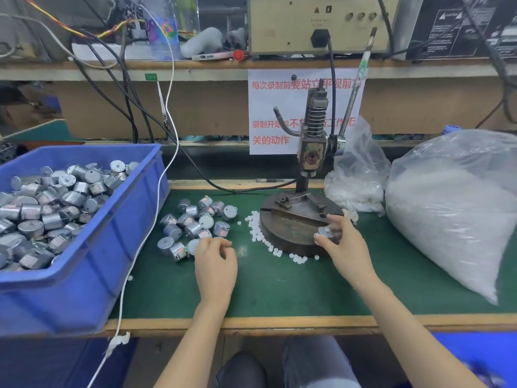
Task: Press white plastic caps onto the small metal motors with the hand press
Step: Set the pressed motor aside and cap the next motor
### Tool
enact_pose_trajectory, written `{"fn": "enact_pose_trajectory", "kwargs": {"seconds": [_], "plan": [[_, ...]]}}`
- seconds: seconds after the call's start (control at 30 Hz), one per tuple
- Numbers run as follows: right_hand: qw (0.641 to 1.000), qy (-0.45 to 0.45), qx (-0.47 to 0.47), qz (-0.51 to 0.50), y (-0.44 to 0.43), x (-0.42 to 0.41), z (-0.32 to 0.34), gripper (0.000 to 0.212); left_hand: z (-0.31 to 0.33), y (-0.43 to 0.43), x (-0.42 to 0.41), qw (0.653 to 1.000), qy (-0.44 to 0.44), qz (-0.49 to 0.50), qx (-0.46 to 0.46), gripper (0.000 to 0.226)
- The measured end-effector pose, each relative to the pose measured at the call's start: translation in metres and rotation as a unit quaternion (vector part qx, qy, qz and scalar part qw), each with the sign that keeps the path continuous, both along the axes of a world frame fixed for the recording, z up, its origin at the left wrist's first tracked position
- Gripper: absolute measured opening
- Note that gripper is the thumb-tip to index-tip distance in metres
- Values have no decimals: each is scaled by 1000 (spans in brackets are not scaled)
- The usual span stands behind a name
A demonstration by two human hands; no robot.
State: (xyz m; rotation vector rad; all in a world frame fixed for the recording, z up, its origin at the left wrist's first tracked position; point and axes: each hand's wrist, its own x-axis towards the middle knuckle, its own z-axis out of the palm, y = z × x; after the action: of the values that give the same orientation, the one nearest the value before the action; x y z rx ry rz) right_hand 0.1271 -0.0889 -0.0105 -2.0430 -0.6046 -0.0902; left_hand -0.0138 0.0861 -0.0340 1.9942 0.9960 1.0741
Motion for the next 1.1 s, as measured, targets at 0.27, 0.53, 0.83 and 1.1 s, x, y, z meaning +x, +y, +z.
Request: {"fn": "enact_pose_trajectory", "kwargs": {"seconds": [0.27, 0.53, 0.83, 1.1], "plan": [[996, -8, -85, 4, -32, -7, -10, 45, -3, 4, -3, 998, 46, 43, 2, 27], [970, -115, -210, -36, -28, -17, -16, 43, -7, 3, -3, 994, 101, 30, 43, 36], [972, -199, -90, 93, 41, -59, -18, 23, -8, 3, -2, 989, 126, 39, 69, 17], [970, -144, -78, 177, 57, -62, -31, 26, -9, 3, 1, 996, -69, -53, -9, 31]]}}
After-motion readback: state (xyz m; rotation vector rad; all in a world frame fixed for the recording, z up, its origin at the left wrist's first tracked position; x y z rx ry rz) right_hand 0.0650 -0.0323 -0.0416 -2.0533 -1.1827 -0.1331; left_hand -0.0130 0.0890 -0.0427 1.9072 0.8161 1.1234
